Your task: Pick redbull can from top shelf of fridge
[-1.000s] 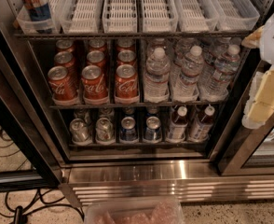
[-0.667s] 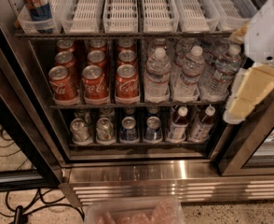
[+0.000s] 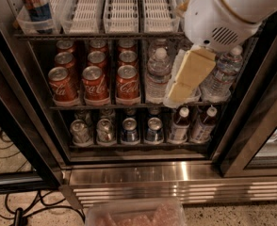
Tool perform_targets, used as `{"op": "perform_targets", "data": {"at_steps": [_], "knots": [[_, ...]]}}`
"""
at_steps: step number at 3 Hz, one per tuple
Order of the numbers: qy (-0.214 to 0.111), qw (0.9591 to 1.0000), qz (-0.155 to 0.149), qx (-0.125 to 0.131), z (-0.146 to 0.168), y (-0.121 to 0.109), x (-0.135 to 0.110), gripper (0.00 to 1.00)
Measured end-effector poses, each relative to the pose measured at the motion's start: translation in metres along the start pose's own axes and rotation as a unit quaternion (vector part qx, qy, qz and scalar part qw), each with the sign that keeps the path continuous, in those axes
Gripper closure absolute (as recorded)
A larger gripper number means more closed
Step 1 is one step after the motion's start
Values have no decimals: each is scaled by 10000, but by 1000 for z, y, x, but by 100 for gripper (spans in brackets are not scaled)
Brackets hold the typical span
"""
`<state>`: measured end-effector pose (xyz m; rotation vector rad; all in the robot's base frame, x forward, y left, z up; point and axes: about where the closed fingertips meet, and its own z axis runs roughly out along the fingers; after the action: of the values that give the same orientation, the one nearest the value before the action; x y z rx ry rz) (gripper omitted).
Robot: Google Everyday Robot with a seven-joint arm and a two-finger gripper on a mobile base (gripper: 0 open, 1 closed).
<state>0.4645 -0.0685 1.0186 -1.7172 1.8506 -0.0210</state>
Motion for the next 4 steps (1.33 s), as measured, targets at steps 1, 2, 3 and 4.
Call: {"op": "perform_targets", "data": {"at_steps": [1, 2, 3, 4], "knots": [[-2, 10000, 0, 0, 0, 0, 0, 0], [-402, 9991, 14, 122, 9, -5, -26, 0], [-1216, 9920, -255, 221, 22, -13, -95, 0], [-1872, 9806, -555, 180, 28, -12, -159, 0]]}}
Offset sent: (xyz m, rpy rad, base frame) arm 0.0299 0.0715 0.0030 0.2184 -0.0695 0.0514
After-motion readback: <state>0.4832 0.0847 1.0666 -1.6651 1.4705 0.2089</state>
